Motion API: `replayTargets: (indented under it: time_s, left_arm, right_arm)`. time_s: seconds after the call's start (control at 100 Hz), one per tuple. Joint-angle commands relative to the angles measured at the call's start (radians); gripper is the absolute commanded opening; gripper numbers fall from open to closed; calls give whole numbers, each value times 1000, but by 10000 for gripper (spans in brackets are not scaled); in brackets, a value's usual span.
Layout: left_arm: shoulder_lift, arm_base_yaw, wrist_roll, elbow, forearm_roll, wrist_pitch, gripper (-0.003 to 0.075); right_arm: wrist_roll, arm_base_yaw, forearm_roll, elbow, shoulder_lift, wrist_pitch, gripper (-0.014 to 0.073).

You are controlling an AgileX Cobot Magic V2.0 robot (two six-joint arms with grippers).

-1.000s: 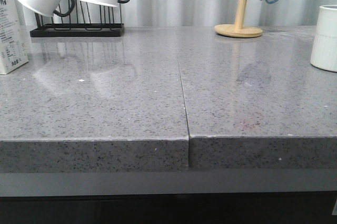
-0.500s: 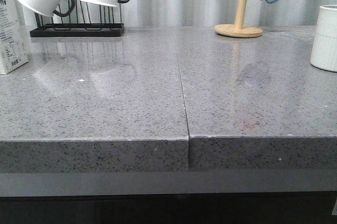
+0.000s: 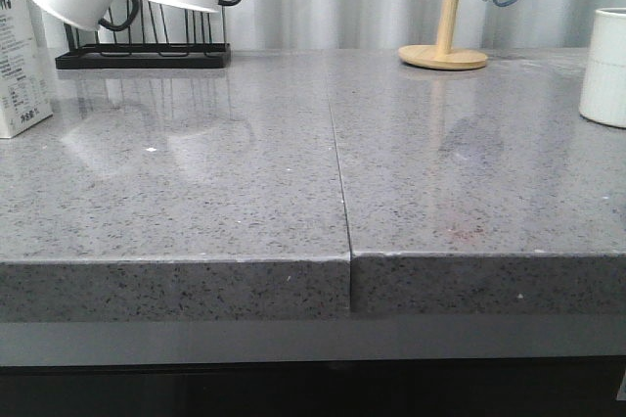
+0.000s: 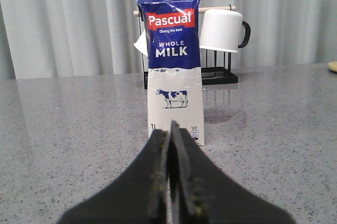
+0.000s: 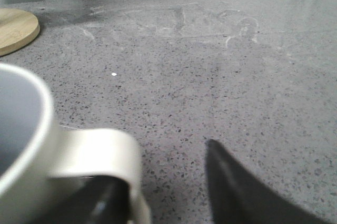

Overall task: Place milk next to cup
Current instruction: 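Carry the HOME mug with the right gripper toward the table center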

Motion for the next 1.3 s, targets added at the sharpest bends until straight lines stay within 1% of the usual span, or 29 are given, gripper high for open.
replayTargets:
  time_s: [0.0, 0.05, 0.1, 0.17, 0.31, 0.43, 0.57, 0.6, 0.77, 0.85, 1.0, 1.139, 1.289]
  left_arm:
    - [-33, 2, -10, 52, -7, -76, -21]
    - [-33, 2, -10, 52, -7, -76, -21]
    - [-33, 2, -10, 52, -7, -76, -21]
    - [-33, 2, -10, 52, -7, -76, -21]
    - [-33, 2, -10, 52, -7, -76, -21]
    - [-33, 2, -10, 52, -7, -76, -21]
    - [-33, 2, -10, 52, -7, -76, -21]
    - [-33, 2, -10, 52, -7, -76, -21]
    - [-33, 2, -10, 52, -7, -76, -21]
    - [-33, 2, -10, 52, -7, -76, -21]
    - [-33, 2, -10, 52, -7, -76, -21]
    - [-33, 2, -10, 52, -7, -76, -21]
    - [-33, 2, -10, 52, -7, -76, -21]
  right_arm:
    - [20, -6, -4, -29, -34, -83, 154]
    - [25, -6, -4, -29, -37, -81, 61]
    - [25, -6, -4, -29, -41, -78, -2]
    - [25, -3, -5, -29, -54, -70, -44]
    - [21, 40, -1, -29, -113, -31, -47]
    - [-11, 115, 33, -29, -173, 8, -47]
    - [-111, 232, 164, -30, -210, 29, -47]
    - [-126, 259, 209, -31, -210, 29, -47]
    - [-304, 443, 435, -47, -209, 17, -47]
    - [-381, 532, 523, -68, -197, 8, -47]
    - [-498, 645, 687, -127, -147, -16, -47]
    - [-565, 726, 755, -184, -75, -28, -47]
    - [-570, 771, 796, -226, -3, -56, -47]
